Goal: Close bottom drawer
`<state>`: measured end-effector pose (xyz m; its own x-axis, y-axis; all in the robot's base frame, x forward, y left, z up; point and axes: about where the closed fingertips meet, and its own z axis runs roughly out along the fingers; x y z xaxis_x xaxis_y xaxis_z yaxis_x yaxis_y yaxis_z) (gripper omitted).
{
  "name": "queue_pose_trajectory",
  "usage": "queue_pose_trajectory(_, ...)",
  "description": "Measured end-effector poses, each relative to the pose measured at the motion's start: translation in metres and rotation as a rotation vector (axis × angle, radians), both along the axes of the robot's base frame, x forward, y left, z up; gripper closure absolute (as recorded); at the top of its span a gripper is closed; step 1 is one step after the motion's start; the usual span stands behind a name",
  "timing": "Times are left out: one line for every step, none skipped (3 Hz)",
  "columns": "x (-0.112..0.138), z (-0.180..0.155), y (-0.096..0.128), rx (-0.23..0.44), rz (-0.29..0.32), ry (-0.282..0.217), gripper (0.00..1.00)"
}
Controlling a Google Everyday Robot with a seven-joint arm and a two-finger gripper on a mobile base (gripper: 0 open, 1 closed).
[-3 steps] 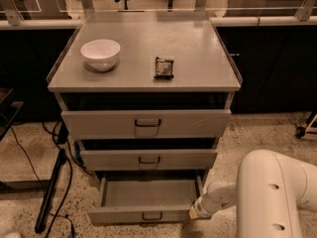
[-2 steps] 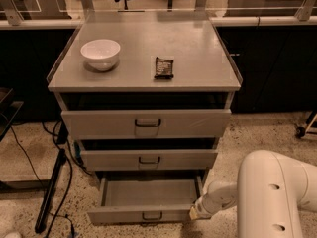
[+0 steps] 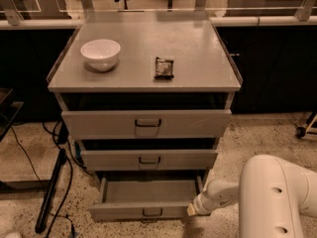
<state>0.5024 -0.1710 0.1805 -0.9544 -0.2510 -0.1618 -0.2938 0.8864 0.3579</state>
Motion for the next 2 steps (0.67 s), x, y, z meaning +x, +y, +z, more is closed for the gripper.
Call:
queue_pose_trajectory(0.033,0.011,-0.001,0.003,-0.026,-0.065,1.00)
queue_pose_trajectory(0.053,0.019,-0.006,0.010,-0.047,-0.109,1.00)
